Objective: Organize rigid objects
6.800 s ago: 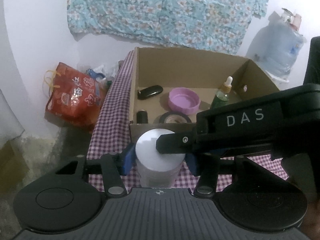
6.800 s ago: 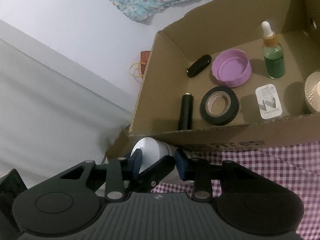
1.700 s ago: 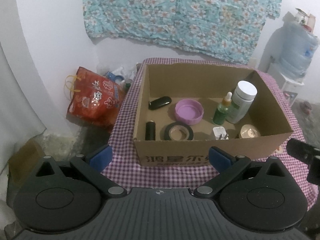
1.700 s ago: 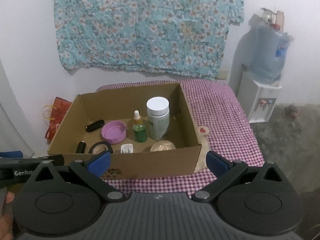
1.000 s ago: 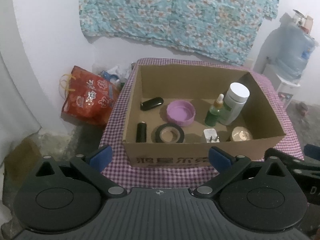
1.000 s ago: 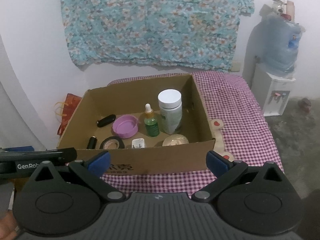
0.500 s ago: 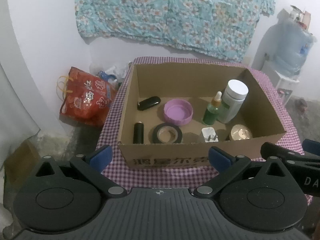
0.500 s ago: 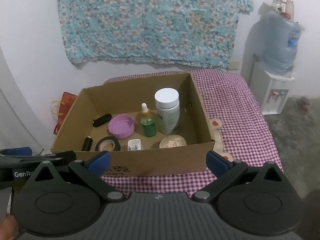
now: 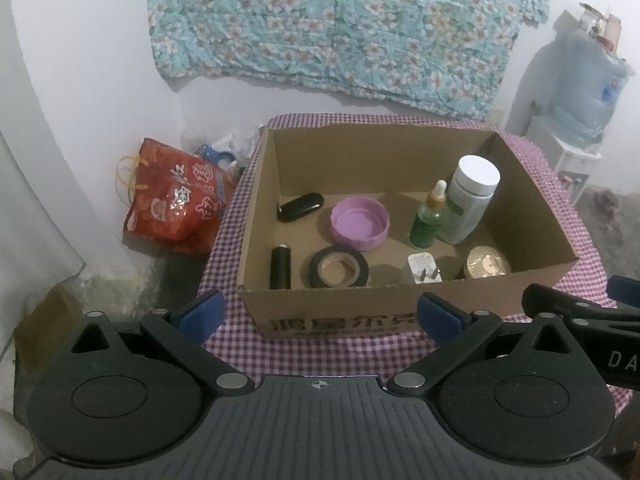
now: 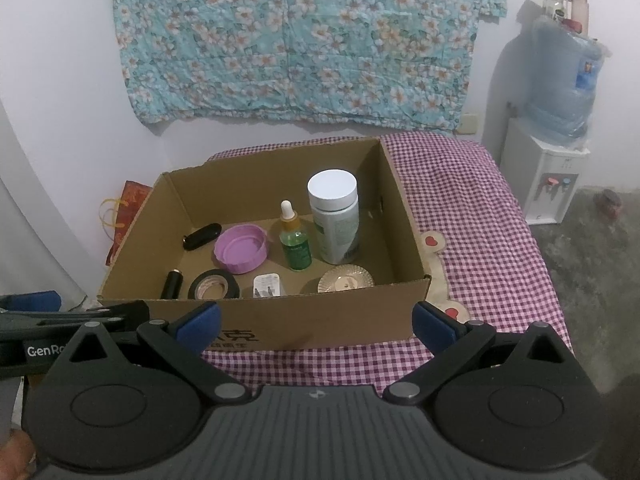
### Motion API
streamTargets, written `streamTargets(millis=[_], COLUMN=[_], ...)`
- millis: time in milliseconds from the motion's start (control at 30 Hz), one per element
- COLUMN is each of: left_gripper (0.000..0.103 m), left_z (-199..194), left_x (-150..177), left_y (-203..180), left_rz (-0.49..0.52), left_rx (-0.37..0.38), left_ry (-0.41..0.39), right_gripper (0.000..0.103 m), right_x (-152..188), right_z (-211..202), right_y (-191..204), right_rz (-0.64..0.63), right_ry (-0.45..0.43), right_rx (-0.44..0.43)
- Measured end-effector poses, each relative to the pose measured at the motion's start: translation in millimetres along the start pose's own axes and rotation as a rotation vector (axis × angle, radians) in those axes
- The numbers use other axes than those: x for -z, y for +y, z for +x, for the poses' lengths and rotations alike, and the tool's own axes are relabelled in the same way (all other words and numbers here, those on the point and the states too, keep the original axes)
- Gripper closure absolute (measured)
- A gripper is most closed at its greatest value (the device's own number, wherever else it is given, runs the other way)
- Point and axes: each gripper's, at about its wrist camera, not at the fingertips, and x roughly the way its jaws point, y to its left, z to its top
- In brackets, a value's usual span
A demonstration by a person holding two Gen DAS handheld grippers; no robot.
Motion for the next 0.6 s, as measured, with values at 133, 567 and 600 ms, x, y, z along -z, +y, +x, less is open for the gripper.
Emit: streamTargets(millis=[133, 567, 600], left_gripper=[0.000, 0.000, 0.001], left_z=[-0.1, 0.1, 0.1], left_x=[-0.1, -0.1, -0.1], left_y=[-0.4, -0.3, -0.3], left_rz=[-0.002, 0.000, 0.000], left_rx=[0.000, 0.000, 0.000], left_ry=[0.000, 0.000, 0.001], right_gripper=[0.000, 0.000, 0.000], right_x=[0.2, -0.4, -0.6], right_z=[0.3, 0.7, 0.6], right_y=[-0.7, -1.0, -0.6], right_rz=[0.000, 0.000, -0.001], right_ry=[0.000, 0.002, 0.001], right_rx=[0.000, -0.001, -0.001])
